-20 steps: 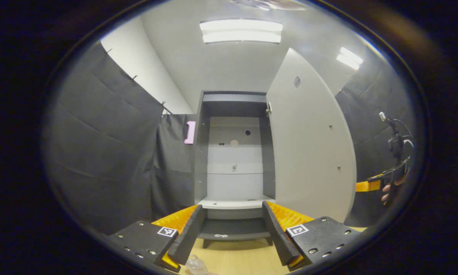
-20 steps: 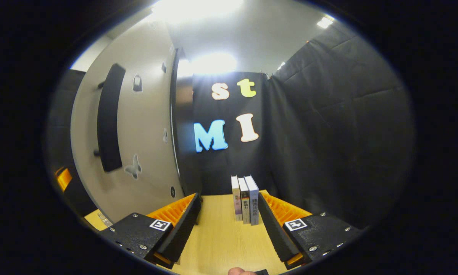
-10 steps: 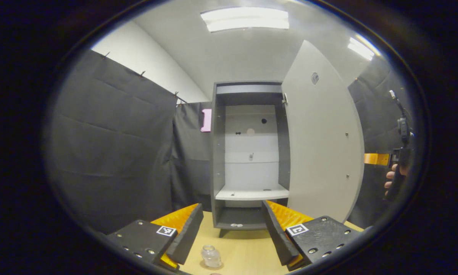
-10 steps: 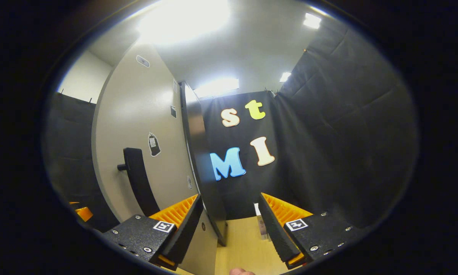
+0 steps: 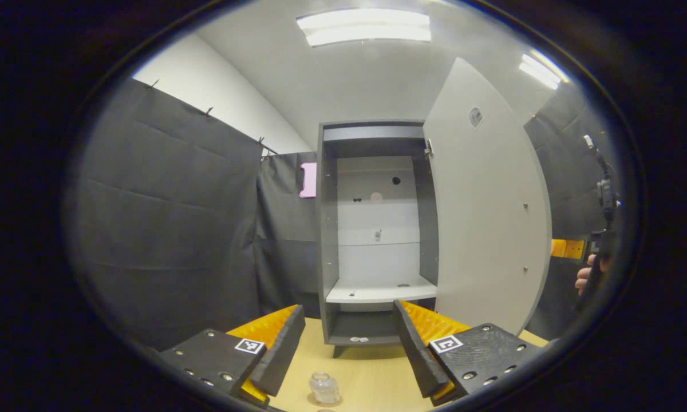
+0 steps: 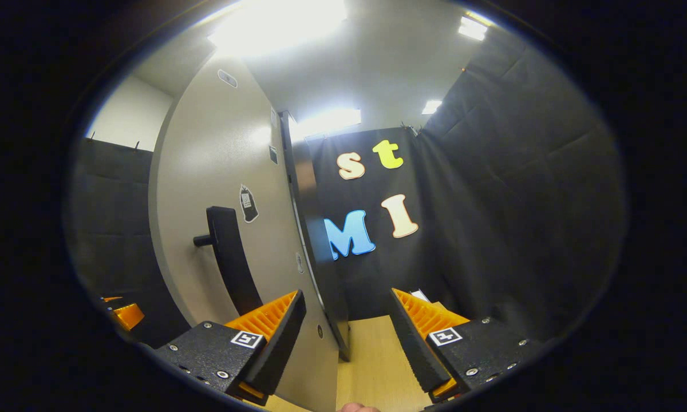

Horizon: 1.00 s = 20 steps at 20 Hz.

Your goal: Open the cabinet door with the right hand, grasp the bottle in the cabinet with the left hand and place it on the coaster, then close the cabinet door with the right hand.

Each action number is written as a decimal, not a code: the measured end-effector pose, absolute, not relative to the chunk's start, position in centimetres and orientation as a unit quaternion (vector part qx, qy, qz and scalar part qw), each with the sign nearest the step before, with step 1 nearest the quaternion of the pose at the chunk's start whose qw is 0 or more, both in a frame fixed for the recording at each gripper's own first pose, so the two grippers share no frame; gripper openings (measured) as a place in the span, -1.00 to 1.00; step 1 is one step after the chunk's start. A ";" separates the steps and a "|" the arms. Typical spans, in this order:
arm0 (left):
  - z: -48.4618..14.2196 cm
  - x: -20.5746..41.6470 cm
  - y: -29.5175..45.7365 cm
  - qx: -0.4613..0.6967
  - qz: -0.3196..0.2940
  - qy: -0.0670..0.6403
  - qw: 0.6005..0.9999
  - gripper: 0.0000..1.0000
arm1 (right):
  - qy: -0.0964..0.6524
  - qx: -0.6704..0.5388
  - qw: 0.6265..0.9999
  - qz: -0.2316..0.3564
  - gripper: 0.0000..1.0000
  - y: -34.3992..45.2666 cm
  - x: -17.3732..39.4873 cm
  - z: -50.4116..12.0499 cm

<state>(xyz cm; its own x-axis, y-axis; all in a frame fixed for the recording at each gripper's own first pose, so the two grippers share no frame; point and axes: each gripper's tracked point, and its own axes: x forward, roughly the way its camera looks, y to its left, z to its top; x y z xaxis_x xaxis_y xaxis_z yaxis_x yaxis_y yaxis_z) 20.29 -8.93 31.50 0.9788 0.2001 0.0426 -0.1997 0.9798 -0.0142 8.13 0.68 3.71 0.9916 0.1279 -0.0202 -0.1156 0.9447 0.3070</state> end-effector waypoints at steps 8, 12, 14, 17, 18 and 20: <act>31.7 21.2 -8.5 -0.019 0.103 -0.020 0.994 0.67 | 0.021 0.149 0.981 0.119 0.77 8.1 7.8 4.6; 31.4 21.2 -8.1 -0.022 0.103 -0.013 0.994 0.67 | 0.015 0.144 0.980 0.138 0.77 12.3 7.8 5.2; 31.3 21.3 -7.8 -0.022 0.103 -0.012 0.994 0.77 | 0.017 0.144 0.979 0.145 0.77 14.3 8.0 5.3; 31.3 21.8 -7.4 -0.022 0.098 -0.017 0.995 0.86 | 0.013 0.134 0.980 0.144 0.77 17.1 8.3 5.8; 31.2 22.0 -7.5 -0.025 0.093 -0.015 0.995 0.86 | 0.006 0.118 0.983 0.141 0.77 17.8 8.4 6.2; 31.0 21.9 -7.3 -0.025 0.087 -0.009 0.996 0.77 | -0.016 0.094 0.986 0.140 0.77 19.7 9.0 7.2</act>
